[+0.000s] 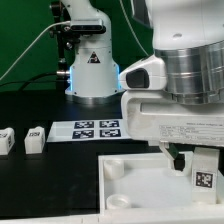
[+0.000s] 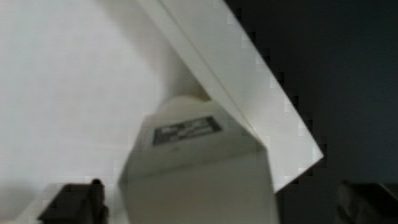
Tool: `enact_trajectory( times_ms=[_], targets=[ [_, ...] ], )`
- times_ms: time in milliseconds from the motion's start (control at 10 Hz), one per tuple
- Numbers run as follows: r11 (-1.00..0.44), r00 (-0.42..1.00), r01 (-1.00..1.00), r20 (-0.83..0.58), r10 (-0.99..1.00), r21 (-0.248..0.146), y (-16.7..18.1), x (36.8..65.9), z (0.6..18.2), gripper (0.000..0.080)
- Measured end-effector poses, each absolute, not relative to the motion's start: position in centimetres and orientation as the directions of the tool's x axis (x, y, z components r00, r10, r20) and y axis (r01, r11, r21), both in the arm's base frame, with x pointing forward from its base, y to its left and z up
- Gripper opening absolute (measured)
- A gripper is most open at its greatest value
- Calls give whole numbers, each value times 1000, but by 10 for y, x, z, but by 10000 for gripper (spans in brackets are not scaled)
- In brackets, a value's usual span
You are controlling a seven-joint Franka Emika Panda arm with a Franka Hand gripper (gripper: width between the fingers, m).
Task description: Assemble one leg
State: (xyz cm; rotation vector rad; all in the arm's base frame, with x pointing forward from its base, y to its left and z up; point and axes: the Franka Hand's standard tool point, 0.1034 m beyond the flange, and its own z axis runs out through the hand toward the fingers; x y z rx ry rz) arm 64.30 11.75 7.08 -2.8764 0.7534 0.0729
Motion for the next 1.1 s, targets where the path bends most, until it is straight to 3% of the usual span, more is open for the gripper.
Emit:
enact_trajectory(
  times_ms=[200, 400, 500, 900, 1100],
  targets=[
    [-841, 854, -521, -96, -512, -147, 118, 642, 70, 649],
    [-840, 853, -523, -96, -514, -147, 118, 642, 70, 365],
    [-778, 788, -615, -115, -604, -129, 115, 640, 68, 309],
    [-502, 507, -862, -157, -847, -77, 112, 639, 68, 305],
    [-262, 268, -963, -204, -942, -57, 110, 636, 66, 299]
  ],
)
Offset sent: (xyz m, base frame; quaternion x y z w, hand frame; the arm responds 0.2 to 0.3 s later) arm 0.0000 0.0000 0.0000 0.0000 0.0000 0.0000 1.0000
